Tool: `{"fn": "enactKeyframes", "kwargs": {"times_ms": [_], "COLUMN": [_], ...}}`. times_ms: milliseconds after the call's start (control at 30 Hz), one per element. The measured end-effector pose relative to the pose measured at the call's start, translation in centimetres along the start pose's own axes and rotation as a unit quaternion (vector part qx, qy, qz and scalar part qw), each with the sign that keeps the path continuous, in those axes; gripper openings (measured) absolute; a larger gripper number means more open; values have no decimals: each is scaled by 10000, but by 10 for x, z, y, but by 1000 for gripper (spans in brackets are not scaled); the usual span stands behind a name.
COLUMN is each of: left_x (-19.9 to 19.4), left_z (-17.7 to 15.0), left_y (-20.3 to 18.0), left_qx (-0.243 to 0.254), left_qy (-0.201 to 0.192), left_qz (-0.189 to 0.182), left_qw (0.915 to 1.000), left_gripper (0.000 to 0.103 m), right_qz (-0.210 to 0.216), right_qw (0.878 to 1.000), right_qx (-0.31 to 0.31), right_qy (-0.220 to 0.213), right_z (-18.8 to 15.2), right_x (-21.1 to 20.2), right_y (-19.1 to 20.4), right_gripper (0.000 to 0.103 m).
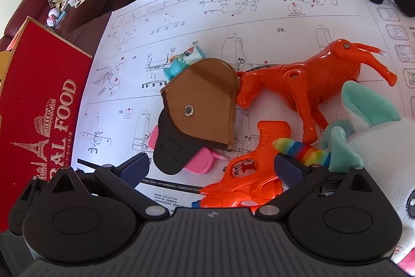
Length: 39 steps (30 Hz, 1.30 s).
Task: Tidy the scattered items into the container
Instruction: 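Open both grippers and move them back toward the brown hat and orange toys, then close the left gripper on the orange toy gun while the right gripper grips it too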
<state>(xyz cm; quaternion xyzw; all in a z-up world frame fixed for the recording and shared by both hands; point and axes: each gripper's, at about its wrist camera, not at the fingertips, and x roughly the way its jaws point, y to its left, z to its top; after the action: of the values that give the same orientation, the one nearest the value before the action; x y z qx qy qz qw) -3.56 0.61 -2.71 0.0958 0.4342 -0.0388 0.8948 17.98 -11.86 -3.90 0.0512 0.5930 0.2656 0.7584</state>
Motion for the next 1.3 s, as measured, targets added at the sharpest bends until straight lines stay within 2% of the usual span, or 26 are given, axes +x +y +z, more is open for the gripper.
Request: {"fn": "enactKeyframes", "kwargs": {"times_ms": [300,433,533,633,800,867,933,1033,1067,1133,1300], "left_x": [21,24,25,22,19,18,17,16,17,19,22], "left_z": [7,4,-1,-5,-17,-20,-21,-18,-17,-14,-9], "left_y": [-16,-11,-6,1,11,13,14,15,13,9,-8], "left_qx": [-3,-219,-299,-424,-440,-443,-447,-485,-494,-464,-193], "left_qy": [-25,55,79,66,75,119,109,65,64,71,78], "left_qz": [-499,-536,-501,-516,-441,-431,-434,-524,-584,-705,-898], "left_qw": [9988,9983,9983,9977,9980,9980,9980,9974,9970,9964,9957], "left_gripper": [98,98,97,96,93,93,93,93,93,93,93], "right_qz": [28,-634,-710,-500,395,530,327,-484,-609,-648,-1097], "right_qw": [9999,9968,9958,9974,9959,9955,9982,9984,9977,9975,9909], "right_qx": [-111,-409,-479,-297,348,350,140,-267,-288,-247,-641], "right_qy": [96,254,325,430,735,708,473,78,48,166,451], "right_z": [5,3,1,-1,-9,-11,-9,-4,-3,-1,-3], "right_x": [7,21,30,35,42,42,35,24,23,26,49], "right_y": [10,17,23,26,25,28,31,31,28,22,32], "right_gripper": [102,102,102,102,102,102,102,102,102,102,103]}}
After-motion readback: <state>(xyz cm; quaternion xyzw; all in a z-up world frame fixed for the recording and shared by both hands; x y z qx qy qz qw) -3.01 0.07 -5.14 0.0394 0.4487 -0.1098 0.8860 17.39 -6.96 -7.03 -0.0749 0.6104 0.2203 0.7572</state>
